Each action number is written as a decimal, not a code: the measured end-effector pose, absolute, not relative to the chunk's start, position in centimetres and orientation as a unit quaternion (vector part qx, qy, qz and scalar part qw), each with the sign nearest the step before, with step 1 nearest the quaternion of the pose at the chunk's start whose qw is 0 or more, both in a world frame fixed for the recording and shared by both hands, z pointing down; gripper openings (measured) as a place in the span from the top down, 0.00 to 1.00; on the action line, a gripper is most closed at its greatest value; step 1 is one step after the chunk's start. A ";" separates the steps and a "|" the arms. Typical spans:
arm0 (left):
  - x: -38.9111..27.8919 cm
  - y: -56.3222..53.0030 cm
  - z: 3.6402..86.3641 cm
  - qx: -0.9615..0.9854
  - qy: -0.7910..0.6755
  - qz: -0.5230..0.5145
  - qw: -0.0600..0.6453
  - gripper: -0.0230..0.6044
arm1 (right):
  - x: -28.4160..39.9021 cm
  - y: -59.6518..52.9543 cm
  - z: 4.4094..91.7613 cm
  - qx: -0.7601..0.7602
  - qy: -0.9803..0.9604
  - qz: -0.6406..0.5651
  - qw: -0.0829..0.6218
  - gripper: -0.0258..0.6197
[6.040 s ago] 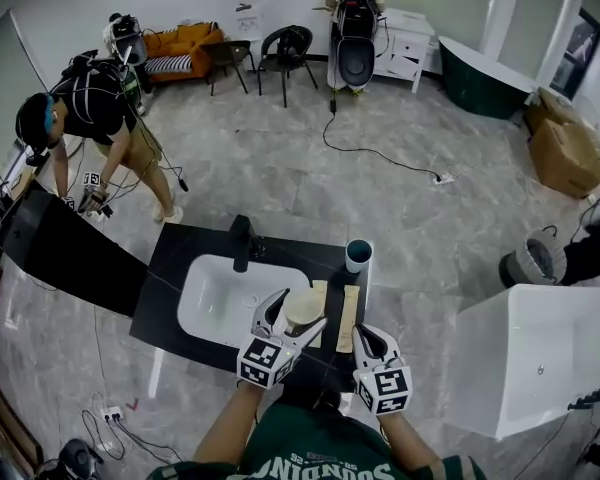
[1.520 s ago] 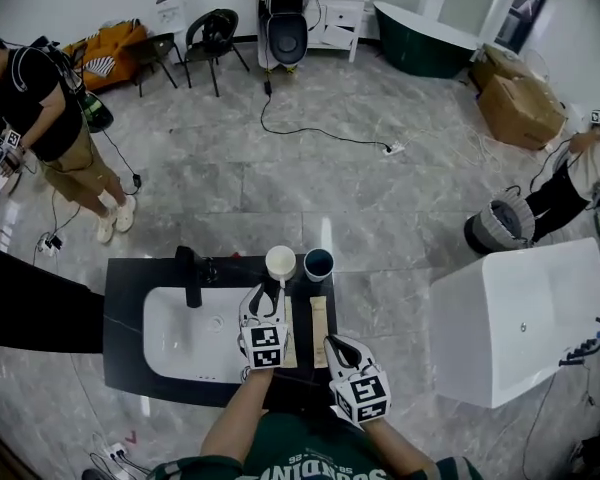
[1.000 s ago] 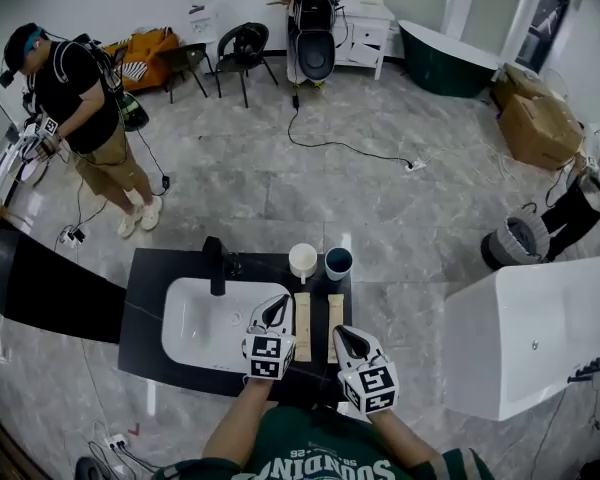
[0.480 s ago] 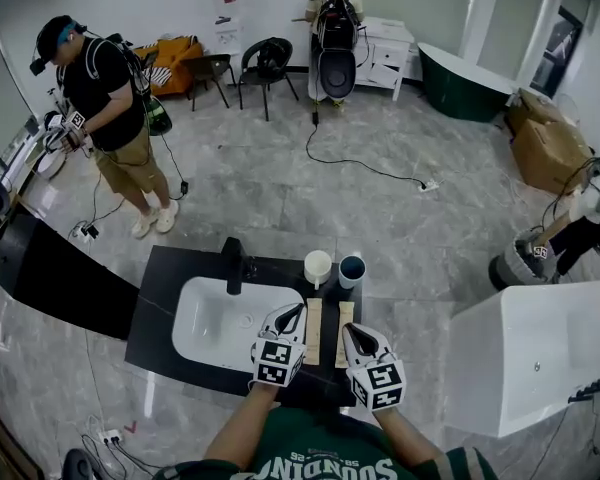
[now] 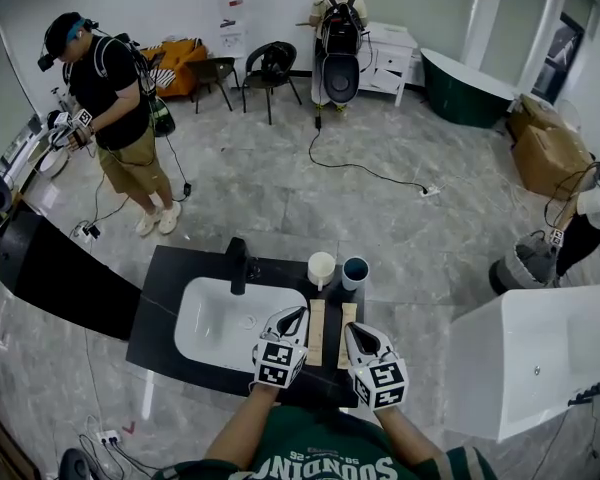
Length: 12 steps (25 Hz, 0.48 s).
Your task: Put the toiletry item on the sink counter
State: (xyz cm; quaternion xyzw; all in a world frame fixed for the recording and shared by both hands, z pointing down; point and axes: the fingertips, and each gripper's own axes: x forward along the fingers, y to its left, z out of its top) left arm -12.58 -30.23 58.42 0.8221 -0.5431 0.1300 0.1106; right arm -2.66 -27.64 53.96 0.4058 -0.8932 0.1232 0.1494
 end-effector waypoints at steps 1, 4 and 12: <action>-12.6 -30.2 58.4 0.823 -0.542 0.129 0.110 0.95 | -2.7 -27.6 53.9 0.406 -0.893 0.124 0.149 0.90; -12.6 -30.1 58.3 0.827 -0.535 0.130 0.112 0.95 | -2.9 -27.5 53.8 0.407 -0.893 0.124 0.151 0.90; -12.4 -30.1 58.7 0.831 -0.526 0.135 0.121 0.95 | -2.9 -27.7 54.1 0.405 -0.892 0.129 0.154 0.90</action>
